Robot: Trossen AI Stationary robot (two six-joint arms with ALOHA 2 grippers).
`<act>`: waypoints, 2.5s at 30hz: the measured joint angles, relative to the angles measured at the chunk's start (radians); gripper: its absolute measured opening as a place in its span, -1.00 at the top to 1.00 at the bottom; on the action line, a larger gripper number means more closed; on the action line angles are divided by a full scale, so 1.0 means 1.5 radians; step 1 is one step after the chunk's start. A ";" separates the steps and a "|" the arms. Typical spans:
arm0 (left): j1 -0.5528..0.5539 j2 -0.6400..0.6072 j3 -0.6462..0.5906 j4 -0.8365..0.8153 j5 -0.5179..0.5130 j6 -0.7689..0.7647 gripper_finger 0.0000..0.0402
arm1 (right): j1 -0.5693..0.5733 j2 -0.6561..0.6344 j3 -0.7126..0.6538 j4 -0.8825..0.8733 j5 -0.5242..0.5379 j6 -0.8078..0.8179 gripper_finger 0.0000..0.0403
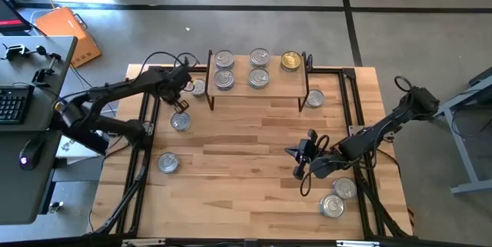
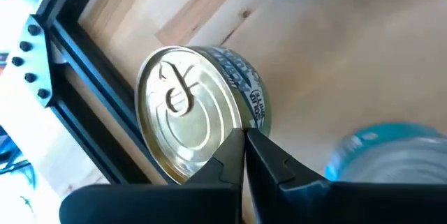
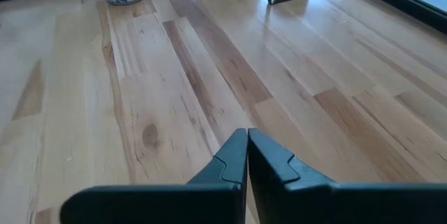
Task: Stack canned seafood by type on shelf
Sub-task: Put the green tuna can on the shelf
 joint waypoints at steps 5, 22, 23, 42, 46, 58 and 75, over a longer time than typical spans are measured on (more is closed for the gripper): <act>-0.048 -0.062 0.004 -0.015 0.036 -0.041 1.00 | 0.000 0.000 0.000 -0.001 0.000 0.000 0.98; -0.442 -0.117 0.037 -0.138 0.097 -0.341 1.00 | 0.000 0.000 0.000 -0.001 0.000 0.000 0.98; -0.472 -0.117 0.037 -0.137 0.098 -0.364 1.00 | 0.000 0.000 0.000 -0.001 0.000 0.000 0.98; -0.768 0.145 0.037 0.486 0.023 -0.075 1.00 | 0.024 0.035 0.000 0.139 -0.014 -0.120 0.98; -0.767 0.214 0.037 0.590 0.027 0.055 1.00 | 0.042 0.098 0.000 0.272 -0.110 -0.235 0.98; -0.767 0.288 0.037 0.687 0.051 0.132 1.00 | -0.019 0.292 0.050 0.502 -0.200 -0.410 0.72; -0.769 0.292 0.037 0.687 0.057 0.132 1.00 | -0.099 0.425 0.221 0.343 -0.294 -0.642 0.28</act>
